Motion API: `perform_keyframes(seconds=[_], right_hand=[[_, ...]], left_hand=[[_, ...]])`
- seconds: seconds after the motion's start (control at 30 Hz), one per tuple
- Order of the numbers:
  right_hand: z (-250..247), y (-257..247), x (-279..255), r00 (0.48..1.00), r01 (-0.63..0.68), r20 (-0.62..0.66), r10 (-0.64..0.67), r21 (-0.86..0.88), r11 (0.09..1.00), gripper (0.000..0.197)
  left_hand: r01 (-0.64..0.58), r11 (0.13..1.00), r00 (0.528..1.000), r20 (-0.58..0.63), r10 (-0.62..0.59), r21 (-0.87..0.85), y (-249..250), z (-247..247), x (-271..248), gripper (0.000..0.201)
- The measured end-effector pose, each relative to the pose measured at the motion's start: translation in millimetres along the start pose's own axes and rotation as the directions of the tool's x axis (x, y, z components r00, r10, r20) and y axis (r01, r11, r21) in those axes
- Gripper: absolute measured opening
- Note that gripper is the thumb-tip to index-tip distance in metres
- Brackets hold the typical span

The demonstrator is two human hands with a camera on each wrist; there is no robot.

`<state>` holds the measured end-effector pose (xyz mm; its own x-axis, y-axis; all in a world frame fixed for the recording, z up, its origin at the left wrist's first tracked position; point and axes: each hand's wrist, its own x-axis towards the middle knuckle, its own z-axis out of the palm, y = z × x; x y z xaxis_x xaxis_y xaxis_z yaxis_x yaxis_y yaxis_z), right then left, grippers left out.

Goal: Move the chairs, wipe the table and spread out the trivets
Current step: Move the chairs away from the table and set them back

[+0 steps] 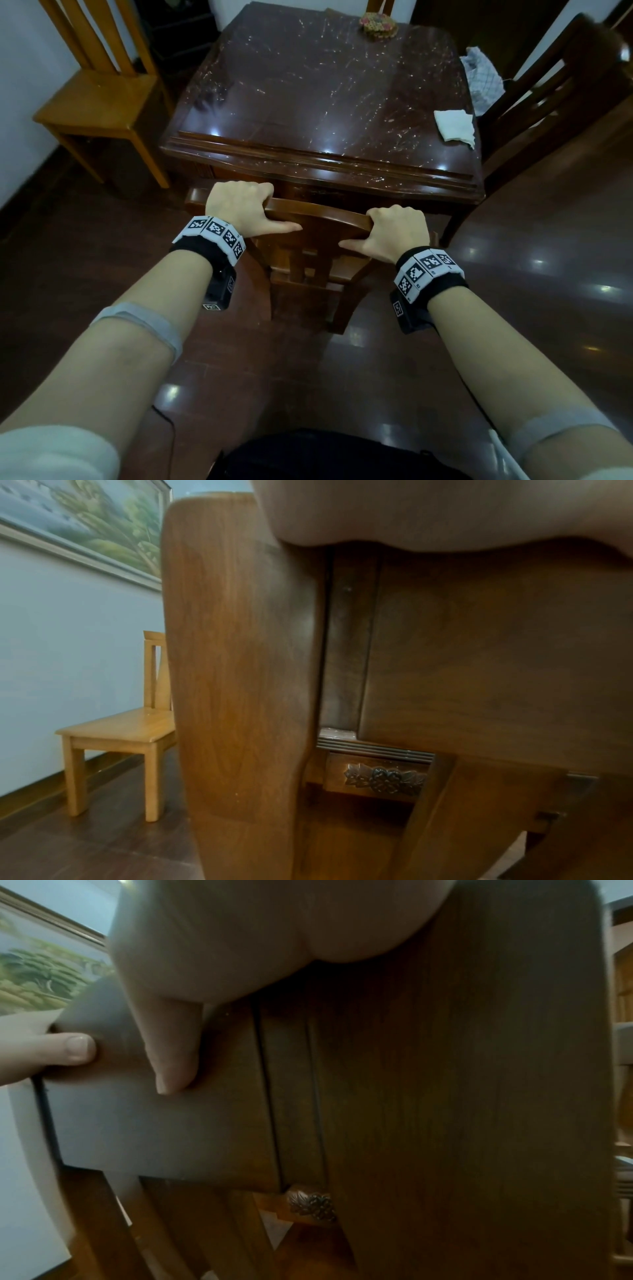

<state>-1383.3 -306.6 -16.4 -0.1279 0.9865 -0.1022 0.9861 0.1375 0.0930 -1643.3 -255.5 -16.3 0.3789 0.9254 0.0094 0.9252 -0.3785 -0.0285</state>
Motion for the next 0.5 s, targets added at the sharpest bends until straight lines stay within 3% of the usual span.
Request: perform_keyframes(seconds=[0.5], right_hand=[[-4,-10,-9,0.994,-0.108,0.028,0.107,0.037,0.993,0.061]], left_hand=[[-0.003,1.0,0.992,0.127,0.002,0.009,1,-17,-7,0.079]])
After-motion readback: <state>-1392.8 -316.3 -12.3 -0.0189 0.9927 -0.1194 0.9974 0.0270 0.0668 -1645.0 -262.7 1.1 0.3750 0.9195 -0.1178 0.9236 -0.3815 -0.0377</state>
